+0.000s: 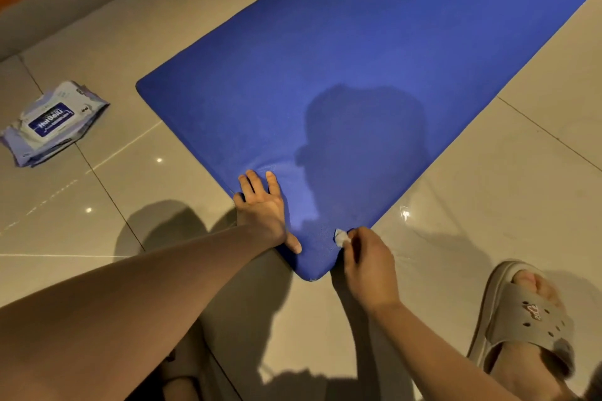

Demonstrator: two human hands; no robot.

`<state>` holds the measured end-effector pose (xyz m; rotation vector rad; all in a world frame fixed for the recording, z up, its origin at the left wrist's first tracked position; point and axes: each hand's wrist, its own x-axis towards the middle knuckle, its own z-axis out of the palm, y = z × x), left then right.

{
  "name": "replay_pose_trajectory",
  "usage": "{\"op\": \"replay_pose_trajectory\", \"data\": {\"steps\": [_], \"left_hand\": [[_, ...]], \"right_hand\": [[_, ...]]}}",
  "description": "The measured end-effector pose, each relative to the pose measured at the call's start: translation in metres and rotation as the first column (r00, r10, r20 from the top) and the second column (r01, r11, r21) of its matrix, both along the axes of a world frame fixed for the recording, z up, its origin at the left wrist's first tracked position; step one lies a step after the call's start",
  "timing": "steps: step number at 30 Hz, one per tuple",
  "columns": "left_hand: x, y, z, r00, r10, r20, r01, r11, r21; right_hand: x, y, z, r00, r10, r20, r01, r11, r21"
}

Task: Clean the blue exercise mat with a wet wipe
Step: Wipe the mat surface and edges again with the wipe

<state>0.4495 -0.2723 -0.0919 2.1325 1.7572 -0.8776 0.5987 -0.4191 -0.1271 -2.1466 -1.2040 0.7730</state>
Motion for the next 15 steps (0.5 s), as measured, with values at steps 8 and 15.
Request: {"op": "replay_pose_trajectory", "data": {"steps": [8,15], "left_hand": [[-0.058,0.015,0.004,0.94,-0.151,0.305,0.146,0.988,0.039],[-0.071,0.037,0.006,0.948,-0.201,0.247,0.179,0.978,0.11]], "right_hand": [[0.019,0.046,0.001,0.991,-0.005,0.134,0.006,1.0,-0.008],[-0.061,-0.007,0.007,0.953,0.28,0.115,-0.279,0.96,-0.027]]}}
